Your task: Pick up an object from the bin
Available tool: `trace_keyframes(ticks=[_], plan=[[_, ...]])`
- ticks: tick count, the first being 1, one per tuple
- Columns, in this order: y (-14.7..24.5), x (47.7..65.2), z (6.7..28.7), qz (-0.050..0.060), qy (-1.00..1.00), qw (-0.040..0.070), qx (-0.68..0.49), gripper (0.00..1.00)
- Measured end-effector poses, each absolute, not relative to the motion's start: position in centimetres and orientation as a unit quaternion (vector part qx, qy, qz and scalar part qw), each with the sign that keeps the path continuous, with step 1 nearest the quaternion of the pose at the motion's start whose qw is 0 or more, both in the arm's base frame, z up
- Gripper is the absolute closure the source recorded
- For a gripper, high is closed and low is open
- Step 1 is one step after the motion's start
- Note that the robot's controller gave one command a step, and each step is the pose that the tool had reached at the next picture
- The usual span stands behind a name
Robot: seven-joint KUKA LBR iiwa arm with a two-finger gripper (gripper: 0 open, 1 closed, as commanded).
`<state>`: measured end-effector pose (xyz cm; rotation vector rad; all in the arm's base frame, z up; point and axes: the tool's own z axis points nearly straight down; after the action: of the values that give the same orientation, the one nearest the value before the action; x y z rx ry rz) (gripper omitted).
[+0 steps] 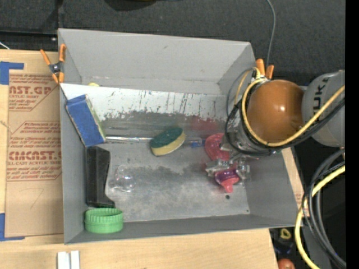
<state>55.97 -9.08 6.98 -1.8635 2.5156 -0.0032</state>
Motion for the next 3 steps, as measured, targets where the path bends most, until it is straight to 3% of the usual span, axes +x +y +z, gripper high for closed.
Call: trace_keyframes(ticks=[1, 3], plan=[[-9.1, 55.9, 7.0, -0.001, 0.789, 0.005, -0.614, 1.0], [-8.8, 55.8, 9.0, 0.001, 0.79, 0.006, -0.613, 1.0]])
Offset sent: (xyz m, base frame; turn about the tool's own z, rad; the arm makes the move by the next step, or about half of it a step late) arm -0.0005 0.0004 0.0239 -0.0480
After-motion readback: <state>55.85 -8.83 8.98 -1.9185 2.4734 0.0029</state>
